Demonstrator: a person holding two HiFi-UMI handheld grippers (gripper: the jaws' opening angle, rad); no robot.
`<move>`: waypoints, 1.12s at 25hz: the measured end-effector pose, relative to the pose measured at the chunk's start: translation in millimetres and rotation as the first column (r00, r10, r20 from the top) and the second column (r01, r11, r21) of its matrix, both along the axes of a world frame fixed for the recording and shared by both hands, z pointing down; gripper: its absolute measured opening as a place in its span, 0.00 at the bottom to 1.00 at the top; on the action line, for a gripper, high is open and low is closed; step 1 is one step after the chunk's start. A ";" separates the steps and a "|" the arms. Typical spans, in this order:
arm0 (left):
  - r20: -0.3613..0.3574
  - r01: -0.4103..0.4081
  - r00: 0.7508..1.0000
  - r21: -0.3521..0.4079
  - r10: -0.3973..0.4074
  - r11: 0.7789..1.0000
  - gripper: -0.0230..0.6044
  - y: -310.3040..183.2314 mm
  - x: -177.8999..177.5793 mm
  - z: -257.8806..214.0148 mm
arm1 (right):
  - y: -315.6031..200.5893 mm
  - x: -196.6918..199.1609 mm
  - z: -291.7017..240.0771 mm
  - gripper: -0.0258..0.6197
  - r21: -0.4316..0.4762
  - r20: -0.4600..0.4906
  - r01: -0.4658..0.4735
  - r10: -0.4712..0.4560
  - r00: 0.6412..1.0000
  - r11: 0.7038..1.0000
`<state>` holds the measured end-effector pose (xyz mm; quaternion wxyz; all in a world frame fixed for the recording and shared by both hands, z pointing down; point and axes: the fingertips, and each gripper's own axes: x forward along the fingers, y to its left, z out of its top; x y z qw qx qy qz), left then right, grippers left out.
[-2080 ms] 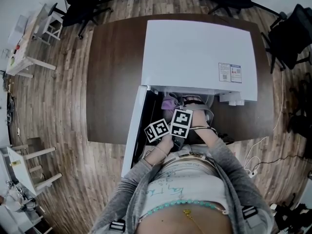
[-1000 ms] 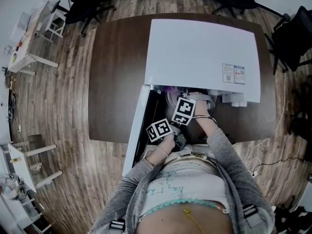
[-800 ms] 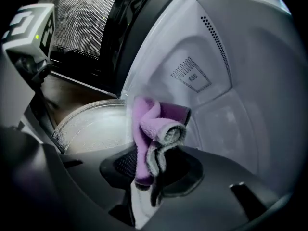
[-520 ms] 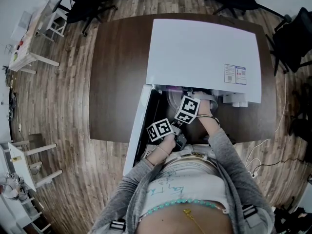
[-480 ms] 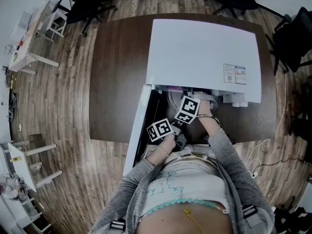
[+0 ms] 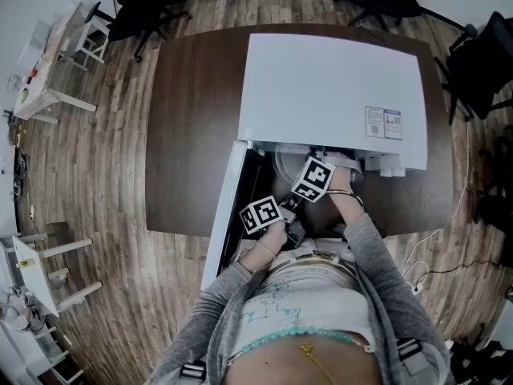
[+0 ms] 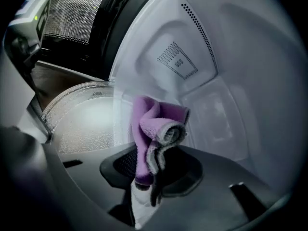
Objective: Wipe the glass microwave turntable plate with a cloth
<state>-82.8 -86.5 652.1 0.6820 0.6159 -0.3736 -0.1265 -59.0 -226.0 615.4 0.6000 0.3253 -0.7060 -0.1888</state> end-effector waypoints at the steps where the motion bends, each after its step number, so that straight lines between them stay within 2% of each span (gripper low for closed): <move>1: 0.001 0.000 1.000 0.001 0.000 1.000 0.14 -0.4 -0.2 -0.4 | -0.4 1.5 -0.3 0.22 0.004 0.002 -0.007 0.007 1.000 1.000; 14: 0.001 0.010 1.000 0.000 -0.010 1.000 0.14 0.7 -0.7 -2.9 | 10.5 43.5 -1.3 0.22 -0.003 -0.005 -0.150 0.150 0.989 0.989; 22: 0.006 0.019 1.000 0.011 -0.020 1.000 0.14 -0.1 -0.9 -4.1 | 23.8 55.4 1.3 0.22 -0.020 -0.023 -0.162 0.161 0.987 0.987; 28: 0.011 0.032 0.999 0.014 -0.032 0.999 0.14 0.6 -2.2 -4.4 | 41.1 64.1 3.2 0.22 -0.075 -0.016 -0.188 0.188 0.982 0.979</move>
